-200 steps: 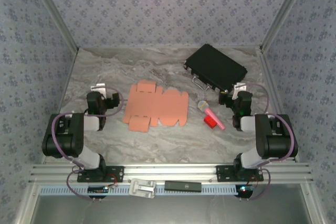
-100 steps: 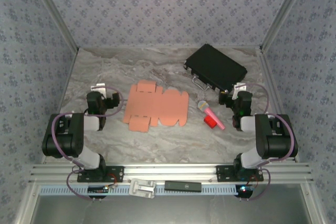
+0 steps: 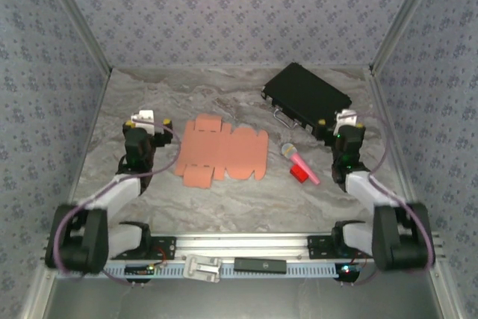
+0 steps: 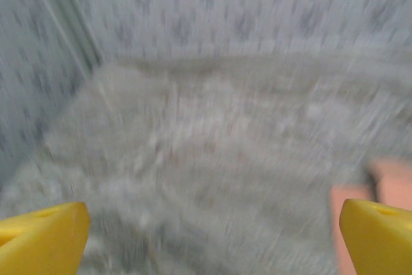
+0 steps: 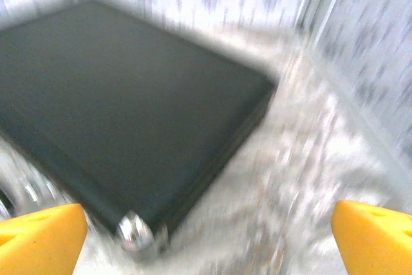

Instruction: Fold the paper box

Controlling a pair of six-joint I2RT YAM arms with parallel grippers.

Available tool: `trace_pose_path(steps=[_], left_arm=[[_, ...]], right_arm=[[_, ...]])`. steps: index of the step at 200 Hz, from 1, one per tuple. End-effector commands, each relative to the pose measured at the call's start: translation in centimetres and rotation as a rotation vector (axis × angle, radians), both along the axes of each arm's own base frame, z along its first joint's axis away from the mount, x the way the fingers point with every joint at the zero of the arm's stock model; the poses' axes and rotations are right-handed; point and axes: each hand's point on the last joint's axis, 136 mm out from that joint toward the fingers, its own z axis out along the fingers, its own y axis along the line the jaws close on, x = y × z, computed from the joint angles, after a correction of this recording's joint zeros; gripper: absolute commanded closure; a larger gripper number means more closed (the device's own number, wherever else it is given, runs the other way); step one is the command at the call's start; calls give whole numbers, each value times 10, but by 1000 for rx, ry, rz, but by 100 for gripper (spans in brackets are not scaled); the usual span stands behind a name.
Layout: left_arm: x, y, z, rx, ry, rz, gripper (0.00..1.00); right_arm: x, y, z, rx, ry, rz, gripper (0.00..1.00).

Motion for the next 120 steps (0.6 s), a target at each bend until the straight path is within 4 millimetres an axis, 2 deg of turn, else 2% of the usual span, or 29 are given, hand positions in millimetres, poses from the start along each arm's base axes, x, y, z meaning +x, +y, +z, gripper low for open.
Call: trace_pose_path(steps=[1,17,29,41,47,51,57,66,73,85,98,101,110,120], left_arm=[[-14,15,86,-110,-87,146,0],[-25,22,114,-378,1,221,0],[-18,10,126,-562,4,120,0],[-6,-9,134,-751,78,-53,1],[-3,-17,132,-794,152,-79,7],[-3,-22,125,-801,215,-76,13],[-4,-28,121,-788,287,-69,22],[-10,-36,97,-756,408,-31,27],[-14,-42,76,-749,472,-12,27],[-20,-52,32,-797,555,-4,28],[-25,-59,-18,-860,645,7,36],[-27,-60,-27,-862,670,14,39],[-30,-59,-48,-839,731,34,46],[-31,-57,-64,-819,760,57,49]], right_arm=[[-27,-17,108,118,-122,-148,0],[-43,-17,164,324,-137,-157,0],[-53,-22,172,503,-116,-207,0],[-49,-11,196,560,-121,-67,2],[-49,1,200,575,-93,-2,6],[-53,8,215,574,-103,32,10],[-57,17,216,564,-66,44,16],[-65,33,215,531,-31,67,19],[-69,50,211,507,-8,102,22],[-75,83,185,488,98,171,28],[-80,130,152,503,211,280,31],[-80,140,133,498,260,293,32],[-87,172,100,494,354,350,32],[-91,208,74,513,424,421,32]])
